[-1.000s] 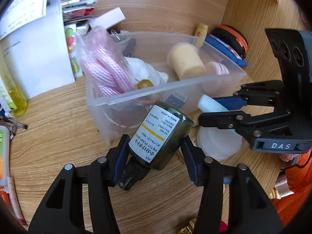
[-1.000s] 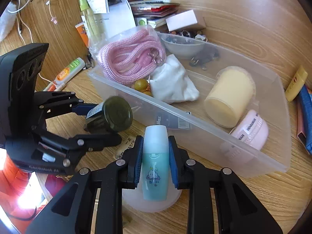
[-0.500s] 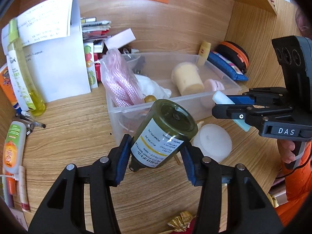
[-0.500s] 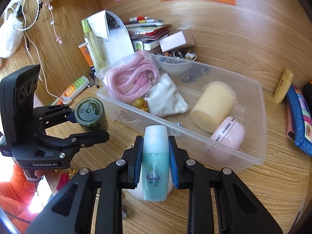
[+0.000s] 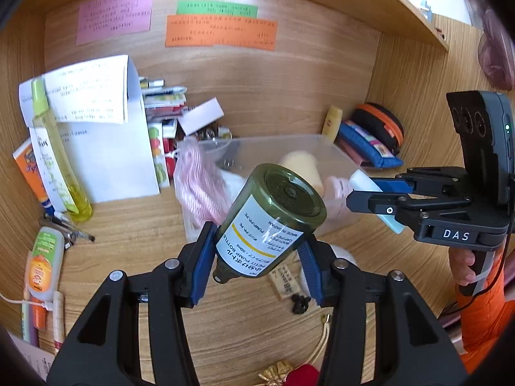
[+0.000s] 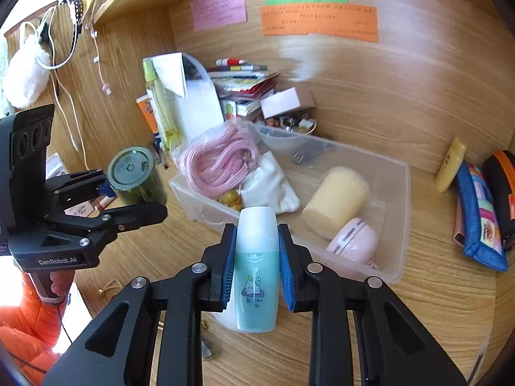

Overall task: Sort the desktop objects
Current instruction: 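Lift and carry the green bottle with the left tool while the right tool carries the blue bottle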

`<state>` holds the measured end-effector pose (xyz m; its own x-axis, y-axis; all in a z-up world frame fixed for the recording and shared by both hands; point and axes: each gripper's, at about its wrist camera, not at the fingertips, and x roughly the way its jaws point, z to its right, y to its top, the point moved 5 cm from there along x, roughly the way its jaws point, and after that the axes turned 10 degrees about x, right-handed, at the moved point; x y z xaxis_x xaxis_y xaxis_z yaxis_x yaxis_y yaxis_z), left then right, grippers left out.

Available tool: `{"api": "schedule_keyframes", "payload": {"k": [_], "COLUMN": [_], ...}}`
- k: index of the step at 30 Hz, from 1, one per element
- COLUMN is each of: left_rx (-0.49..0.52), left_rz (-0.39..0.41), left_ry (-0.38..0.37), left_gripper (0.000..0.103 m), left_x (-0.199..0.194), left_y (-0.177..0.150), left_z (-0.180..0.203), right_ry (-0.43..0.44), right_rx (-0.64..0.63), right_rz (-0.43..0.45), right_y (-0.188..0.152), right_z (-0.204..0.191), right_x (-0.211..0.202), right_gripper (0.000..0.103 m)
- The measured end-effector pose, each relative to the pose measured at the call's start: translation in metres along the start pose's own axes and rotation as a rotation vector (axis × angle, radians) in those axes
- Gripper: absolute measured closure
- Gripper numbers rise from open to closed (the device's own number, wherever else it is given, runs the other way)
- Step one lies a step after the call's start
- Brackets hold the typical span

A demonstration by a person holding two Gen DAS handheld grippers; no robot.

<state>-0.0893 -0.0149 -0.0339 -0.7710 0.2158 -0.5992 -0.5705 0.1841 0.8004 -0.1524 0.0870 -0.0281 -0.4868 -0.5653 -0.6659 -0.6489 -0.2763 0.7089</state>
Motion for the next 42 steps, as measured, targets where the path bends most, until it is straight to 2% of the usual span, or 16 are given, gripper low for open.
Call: {"api": "schedule_keyframes", "payload": {"k": [13, 20, 29, 36, 42], "left_rx": [-0.025, -0.058, -0.084, -0.079, -0.083], "left_rz": [0.073, 0.077, 0.032, -0.065, -0.149], "left_ry": [0.018, 0.021, -0.005, -0.03, -0.041], "left_gripper": [0.054, 0.054, 0.054, 0.054, 0.054], "left_x": [0.004, 0.022, 0.071, 0.113, 0.139], "left_y": [0.054, 0.079, 0.098, 0.079, 0.063], "left_z": [-0.013, -0.027, -0.024, -0.02, -0.019], "right_ry": [-0.037, -0.053, -0.086, -0.104, -0.123], "right_rx": [0.04, 0.07, 0.123, 0.165, 0.178], "right_rz": [0.095, 0.127, 0.112, 0.036, 0.013], "right_y": [0.041, 0.066, 0.082, 0.068, 0.062], "right_z": [0.028, 0.044, 0.065, 0.087, 0.095], "right_x": [-0.017, -0.012, 0.018, 0.05, 0.062], "right_gripper": [0.081, 0.081, 0.081, 0.081, 0.081]}}
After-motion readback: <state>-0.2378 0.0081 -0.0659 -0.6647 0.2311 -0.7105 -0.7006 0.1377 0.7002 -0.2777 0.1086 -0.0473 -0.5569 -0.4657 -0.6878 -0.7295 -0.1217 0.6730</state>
